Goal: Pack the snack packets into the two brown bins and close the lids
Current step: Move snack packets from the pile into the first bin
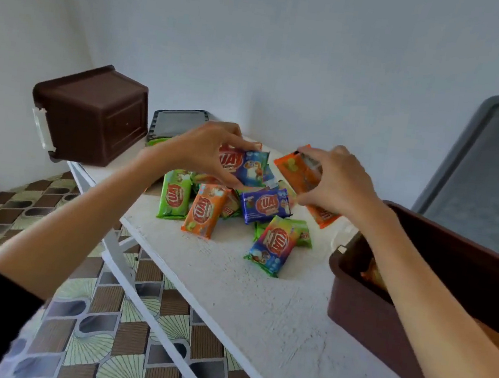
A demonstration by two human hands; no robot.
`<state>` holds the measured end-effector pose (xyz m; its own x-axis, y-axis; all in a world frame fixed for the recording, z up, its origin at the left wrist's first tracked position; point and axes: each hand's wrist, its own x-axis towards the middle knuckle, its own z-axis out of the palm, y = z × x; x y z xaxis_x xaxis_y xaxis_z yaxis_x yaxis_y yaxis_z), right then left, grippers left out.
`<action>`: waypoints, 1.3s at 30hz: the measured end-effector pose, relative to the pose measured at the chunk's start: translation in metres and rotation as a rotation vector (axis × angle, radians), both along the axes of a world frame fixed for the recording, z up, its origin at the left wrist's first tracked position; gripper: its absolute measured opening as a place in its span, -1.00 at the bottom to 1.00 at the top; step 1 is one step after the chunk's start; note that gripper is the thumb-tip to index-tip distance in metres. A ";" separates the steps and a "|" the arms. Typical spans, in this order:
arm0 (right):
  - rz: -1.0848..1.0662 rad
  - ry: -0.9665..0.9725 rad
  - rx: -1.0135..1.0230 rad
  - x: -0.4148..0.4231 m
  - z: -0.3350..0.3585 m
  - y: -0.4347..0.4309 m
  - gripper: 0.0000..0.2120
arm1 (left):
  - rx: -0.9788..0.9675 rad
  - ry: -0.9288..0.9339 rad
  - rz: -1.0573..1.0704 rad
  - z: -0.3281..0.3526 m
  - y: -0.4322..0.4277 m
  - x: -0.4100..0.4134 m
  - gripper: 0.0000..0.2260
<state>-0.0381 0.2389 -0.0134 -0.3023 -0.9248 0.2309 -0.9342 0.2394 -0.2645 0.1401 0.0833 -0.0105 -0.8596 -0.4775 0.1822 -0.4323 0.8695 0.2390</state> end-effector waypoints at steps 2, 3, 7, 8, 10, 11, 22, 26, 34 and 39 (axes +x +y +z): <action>-0.059 -0.009 -0.007 -0.023 0.012 0.020 -0.20 | -0.044 0.004 -0.105 0.012 0.013 -0.031 -0.37; -0.091 -0.009 -0.007 -0.034 0.017 0.032 -0.21 | -0.057 0.006 -0.158 0.016 0.019 -0.048 -0.36; -0.240 -0.009 0.007 -0.079 0.024 0.087 -0.22 | -0.086 0.008 -0.355 0.017 0.049 -0.120 -0.33; -0.277 -0.007 0.019 -0.089 0.022 0.100 -0.22 | -0.093 0.004 -0.403 0.016 0.059 -0.139 -0.33; -0.334 -0.013 0.077 -0.110 0.017 0.126 -0.22 | -0.115 -0.018 -0.497 0.011 0.080 -0.173 -0.32; -0.343 -0.031 0.116 -0.120 0.014 0.138 -0.22 | -0.125 -0.039 -0.538 0.007 0.091 -0.189 -0.32; -0.318 -0.079 0.455 -0.155 -0.061 0.198 -0.25 | -0.229 -0.328 -0.712 -0.074 0.175 -0.275 -0.39; -0.329 -0.031 0.449 -0.150 -0.082 0.193 -0.21 | -0.292 -0.319 -0.705 -0.090 0.179 -0.273 -0.43; -0.316 0.043 0.457 -0.147 -0.093 0.187 -0.22 | -0.322 -0.365 -0.651 -0.094 0.178 -0.271 -0.44; -0.313 0.088 0.525 -0.146 -0.095 0.187 -0.20 | -0.316 -0.364 -0.653 -0.093 0.176 -0.268 -0.51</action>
